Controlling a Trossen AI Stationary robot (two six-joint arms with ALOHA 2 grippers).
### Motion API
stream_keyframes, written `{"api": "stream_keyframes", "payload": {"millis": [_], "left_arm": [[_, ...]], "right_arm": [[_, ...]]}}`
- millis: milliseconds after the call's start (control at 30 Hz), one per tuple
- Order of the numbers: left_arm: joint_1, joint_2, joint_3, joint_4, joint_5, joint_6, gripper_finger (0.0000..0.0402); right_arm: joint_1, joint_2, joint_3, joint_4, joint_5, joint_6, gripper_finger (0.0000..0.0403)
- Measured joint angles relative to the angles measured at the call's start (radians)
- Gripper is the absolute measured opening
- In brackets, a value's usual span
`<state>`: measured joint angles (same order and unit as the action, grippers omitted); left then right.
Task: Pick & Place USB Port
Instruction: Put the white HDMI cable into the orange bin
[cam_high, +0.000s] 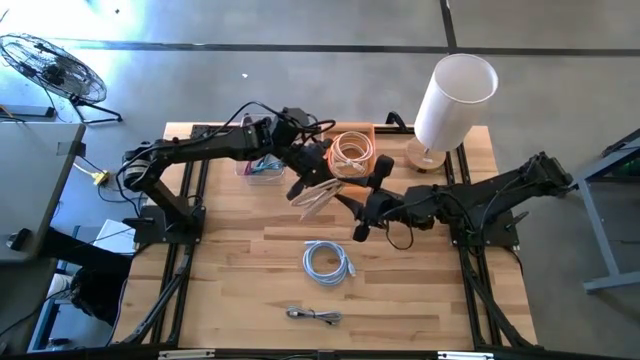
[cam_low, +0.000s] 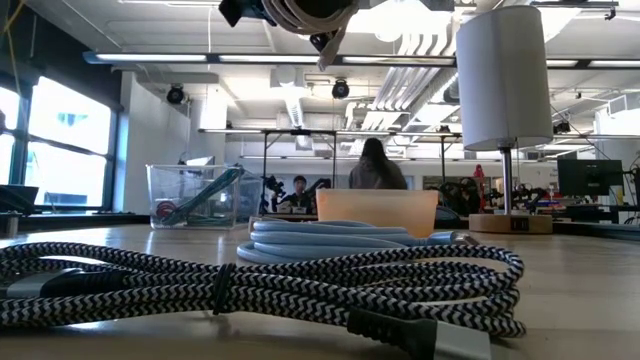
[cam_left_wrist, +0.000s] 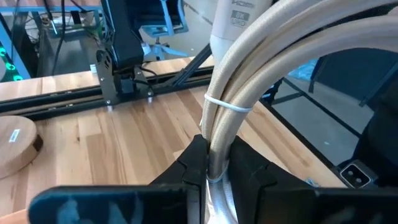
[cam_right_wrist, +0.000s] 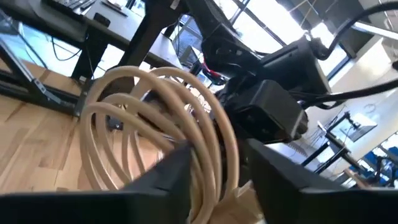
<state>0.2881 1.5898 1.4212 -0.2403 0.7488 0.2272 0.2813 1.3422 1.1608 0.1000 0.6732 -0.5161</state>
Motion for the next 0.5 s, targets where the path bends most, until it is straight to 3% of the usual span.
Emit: {"api": "stream_keyframes", "payload": {"millis": [167,500], "left_arm": [[0.0,-0.001,0.0,0.004,0.006,0.001,0.0035],[0.0,0.002,0.0,-0.015,-0.015,0.0,0.005]], "right_arm": [[-0.011,0.0,0.001,-0.03,0.0,0.02,0.0021],[-0.033,-0.001,0.001,-0.08,0.013,0.109,0.0007]]}}
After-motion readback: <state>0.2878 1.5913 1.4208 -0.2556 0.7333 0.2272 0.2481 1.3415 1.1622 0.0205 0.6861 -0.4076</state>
